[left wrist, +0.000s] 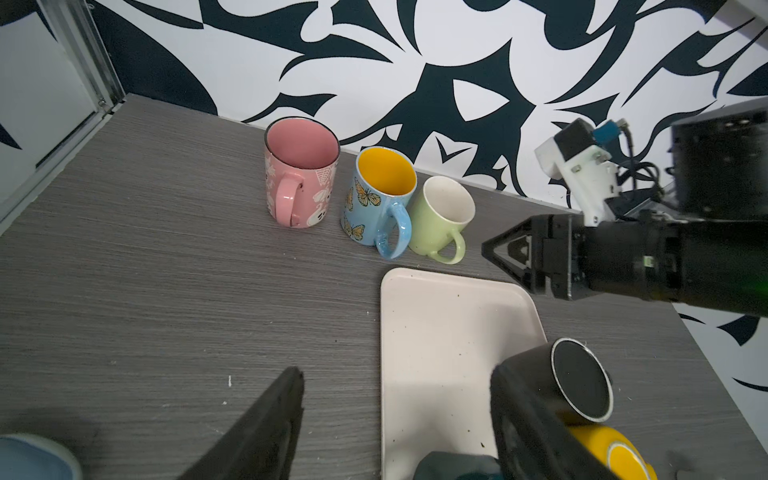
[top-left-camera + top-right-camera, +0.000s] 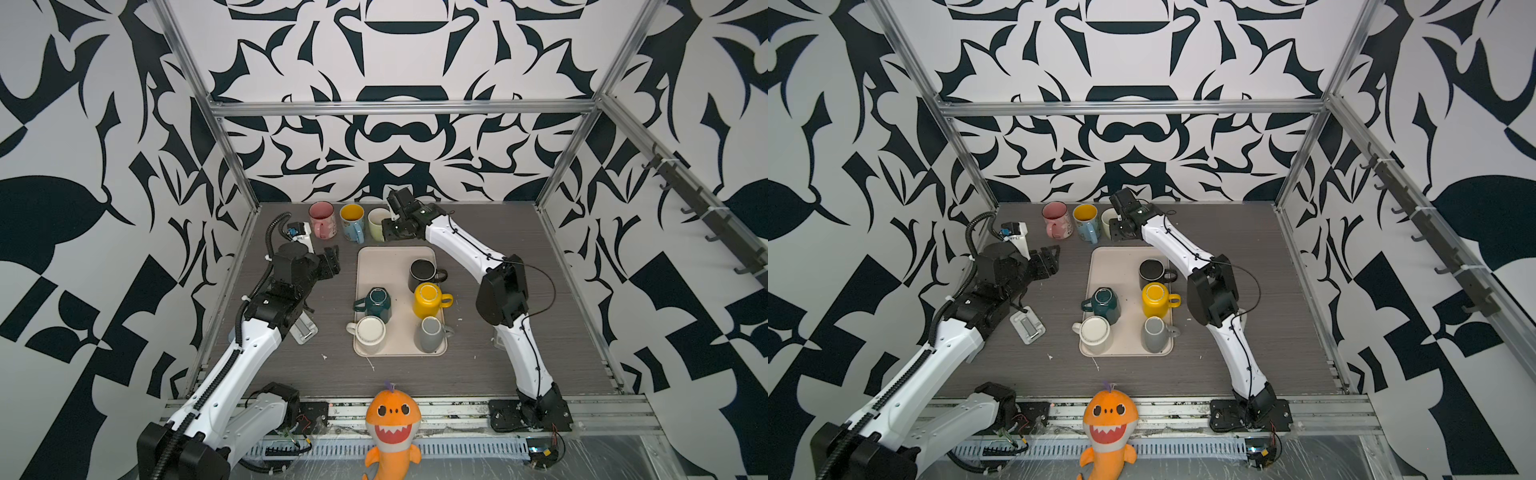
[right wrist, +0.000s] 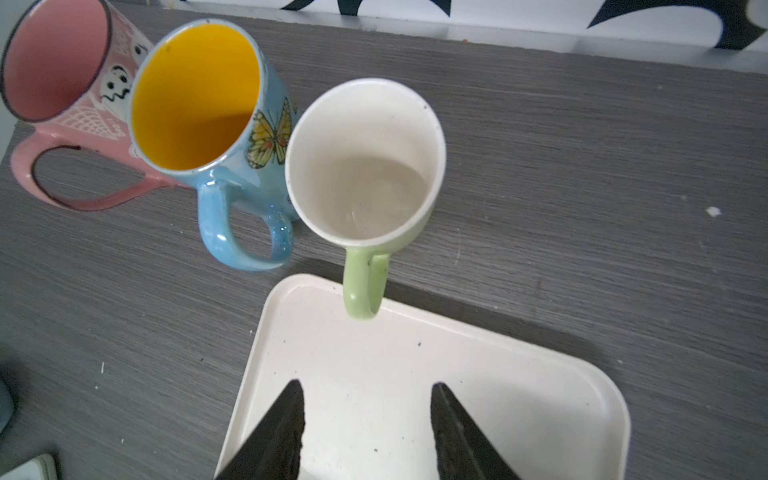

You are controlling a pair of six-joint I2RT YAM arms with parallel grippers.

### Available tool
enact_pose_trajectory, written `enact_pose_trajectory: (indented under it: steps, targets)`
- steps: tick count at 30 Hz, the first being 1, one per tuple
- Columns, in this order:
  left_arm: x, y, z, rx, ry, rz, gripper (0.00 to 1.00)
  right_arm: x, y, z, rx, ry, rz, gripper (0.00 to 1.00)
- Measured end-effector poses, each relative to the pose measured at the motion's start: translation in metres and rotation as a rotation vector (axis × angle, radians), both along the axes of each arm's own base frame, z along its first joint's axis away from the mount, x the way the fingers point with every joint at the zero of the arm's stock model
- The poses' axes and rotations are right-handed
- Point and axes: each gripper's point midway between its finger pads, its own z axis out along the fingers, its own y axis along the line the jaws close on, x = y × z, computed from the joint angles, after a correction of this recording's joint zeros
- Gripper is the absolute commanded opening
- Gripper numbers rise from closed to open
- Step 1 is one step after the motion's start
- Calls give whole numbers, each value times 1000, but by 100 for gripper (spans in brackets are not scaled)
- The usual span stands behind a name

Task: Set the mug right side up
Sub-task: 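Withdraw the right gripper and move it to the black mug on the tray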

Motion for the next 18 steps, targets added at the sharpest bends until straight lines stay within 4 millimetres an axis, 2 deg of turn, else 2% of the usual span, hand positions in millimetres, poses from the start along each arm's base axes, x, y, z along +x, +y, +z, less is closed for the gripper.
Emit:
enact_pose_trajectory:
  steps: [5,10,15,18]
  targets:
    - [-1,1,-2,5,8,2,75,-27,-28,23,0,7,-14,53]
    - [-1,2,-4,17,16,5,75,-66,-67,50,115,33,-56,52]
    - [-1,2,-6,18,20,5,75,-101,-113,63,257,73,-168,53]
    - [0,2,-8,20,27,5,75,-119,-126,67,324,104,-223,54]
